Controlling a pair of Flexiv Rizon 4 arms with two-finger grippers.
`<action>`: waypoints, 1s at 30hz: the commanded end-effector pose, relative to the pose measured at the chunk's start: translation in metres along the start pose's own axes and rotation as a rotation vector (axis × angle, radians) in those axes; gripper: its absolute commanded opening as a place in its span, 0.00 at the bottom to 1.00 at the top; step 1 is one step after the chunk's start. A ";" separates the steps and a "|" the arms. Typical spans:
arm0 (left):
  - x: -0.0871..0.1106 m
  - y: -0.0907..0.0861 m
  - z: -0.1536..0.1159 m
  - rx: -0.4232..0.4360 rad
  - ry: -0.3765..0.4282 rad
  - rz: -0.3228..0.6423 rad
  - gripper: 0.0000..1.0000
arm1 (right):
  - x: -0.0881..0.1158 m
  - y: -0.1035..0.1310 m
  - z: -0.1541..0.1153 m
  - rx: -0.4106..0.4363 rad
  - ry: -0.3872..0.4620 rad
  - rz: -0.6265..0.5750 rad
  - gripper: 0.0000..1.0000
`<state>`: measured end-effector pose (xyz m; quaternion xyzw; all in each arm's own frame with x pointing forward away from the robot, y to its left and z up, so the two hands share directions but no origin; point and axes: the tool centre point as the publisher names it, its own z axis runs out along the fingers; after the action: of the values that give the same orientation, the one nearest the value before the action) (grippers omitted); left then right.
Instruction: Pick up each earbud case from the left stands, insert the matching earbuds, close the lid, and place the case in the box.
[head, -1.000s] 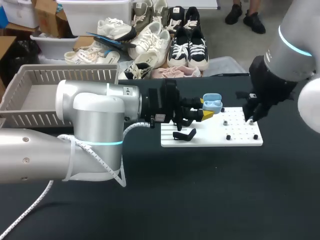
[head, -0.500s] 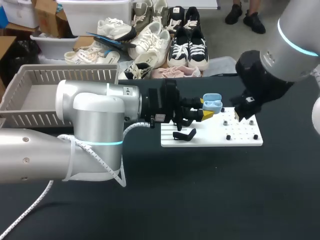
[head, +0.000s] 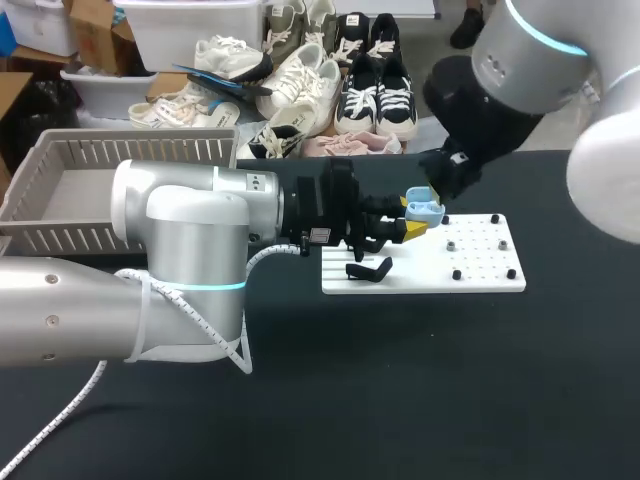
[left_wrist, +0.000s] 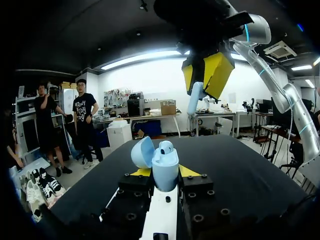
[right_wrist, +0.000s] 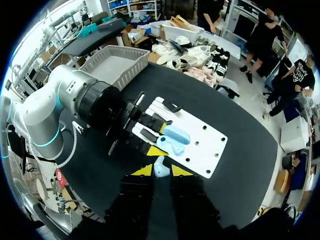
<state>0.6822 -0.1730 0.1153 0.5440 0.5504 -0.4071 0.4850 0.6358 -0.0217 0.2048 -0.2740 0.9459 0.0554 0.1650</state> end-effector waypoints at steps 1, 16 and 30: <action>0.001 0.000 0.000 -0.002 -0.001 0.001 0.00 | -0.016 0.004 0.005 -0.002 0.053 -0.009 0.00; 0.001 0.000 0.000 -0.002 -0.001 0.001 0.00 | -0.020 0.002 0.016 -0.010 0.087 -0.058 0.00; 0.001 0.000 0.000 -0.002 -0.001 0.001 0.00 | -0.014 0.001 0.032 -0.009 0.122 -0.044 0.00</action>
<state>0.6822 -0.1730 0.1153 0.5440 0.5504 -0.4071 0.4851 0.6524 -0.0091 0.1817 -0.2988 0.9472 0.0393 0.1093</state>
